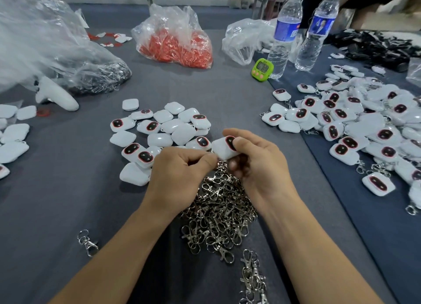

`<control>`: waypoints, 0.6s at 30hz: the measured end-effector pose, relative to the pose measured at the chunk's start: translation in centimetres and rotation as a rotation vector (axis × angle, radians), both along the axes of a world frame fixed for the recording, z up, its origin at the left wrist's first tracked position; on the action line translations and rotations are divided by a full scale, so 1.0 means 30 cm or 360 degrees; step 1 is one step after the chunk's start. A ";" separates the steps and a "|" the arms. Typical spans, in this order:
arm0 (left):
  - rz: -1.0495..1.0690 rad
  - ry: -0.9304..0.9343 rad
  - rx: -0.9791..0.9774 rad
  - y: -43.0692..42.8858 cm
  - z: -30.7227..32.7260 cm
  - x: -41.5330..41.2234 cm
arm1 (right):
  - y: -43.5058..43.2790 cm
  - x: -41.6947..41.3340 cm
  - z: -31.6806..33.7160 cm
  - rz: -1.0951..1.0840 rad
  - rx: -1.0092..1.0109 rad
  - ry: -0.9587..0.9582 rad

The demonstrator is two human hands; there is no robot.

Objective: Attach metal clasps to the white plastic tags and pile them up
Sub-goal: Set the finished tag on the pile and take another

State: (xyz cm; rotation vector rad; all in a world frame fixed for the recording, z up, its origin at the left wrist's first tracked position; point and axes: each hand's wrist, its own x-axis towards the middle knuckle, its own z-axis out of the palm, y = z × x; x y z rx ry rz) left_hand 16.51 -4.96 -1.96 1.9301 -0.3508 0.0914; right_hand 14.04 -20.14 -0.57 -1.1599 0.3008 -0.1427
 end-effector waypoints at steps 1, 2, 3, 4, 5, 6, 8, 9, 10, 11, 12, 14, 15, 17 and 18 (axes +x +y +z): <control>0.0045 -0.0167 0.0174 0.003 -0.005 -0.003 | -0.001 0.001 -0.004 -0.0014 -0.0103 -0.0031; 0.0069 -0.0289 0.0347 0.007 -0.007 -0.008 | -0.001 0.003 -0.009 -0.0029 -0.0235 -0.0071; 0.0072 -0.0375 0.0515 0.011 -0.006 -0.013 | 0.001 0.004 -0.014 -0.0040 -0.0390 -0.0115; 0.0077 -0.0462 0.0697 0.013 -0.007 -0.017 | 0.005 0.006 -0.020 -0.0051 -0.0560 -0.0149; 0.0095 -0.0572 0.0891 0.014 -0.012 -0.019 | 0.011 0.008 -0.027 -0.0061 -0.0733 -0.0164; 0.0123 -0.0678 0.1058 0.015 -0.017 -0.021 | 0.017 0.010 -0.032 -0.0066 -0.0878 -0.0165; 0.0190 -0.0777 0.1172 0.016 -0.020 -0.023 | 0.023 0.011 -0.037 -0.0073 -0.0961 -0.0159; 0.0211 -0.0763 0.1116 0.016 -0.022 -0.023 | 0.022 0.012 -0.035 -0.0078 -0.0898 -0.0159; 0.0208 -0.0699 0.0993 0.016 -0.022 -0.019 | 0.018 0.013 -0.031 -0.0081 -0.0791 -0.0156; 0.0182 -0.0583 0.0820 0.014 -0.021 -0.013 | 0.014 0.014 -0.025 -0.0080 -0.0662 -0.0145; 0.0137 -0.0426 0.0619 0.012 -0.020 -0.004 | 0.010 0.016 -0.018 -0.0078 -0.0533 -0.0126; 0.0018 -0.0102 0.0197 0.004 -0.019 0.011 | 0.006 0.018 -0.007 -0.0079 -0.0307 -0.0084; -0.0033 0.0051 0.0006 0.001 -0.015 0.016 | 0.005 0.018 -0.005 -0.0068 -0.0213 -0.0068; -0.0093 0.0275 -0.0277 -0.003 -0.009 0.019 | 0.007 0.015 -0.003 -0.0017 -0.0062 -0.0047; -0.0103 0.0325 -0.0335 -0.003 -0.005 0.017 | 0.008 0.013 -0.002 0.0009 -0.0011 -0.0035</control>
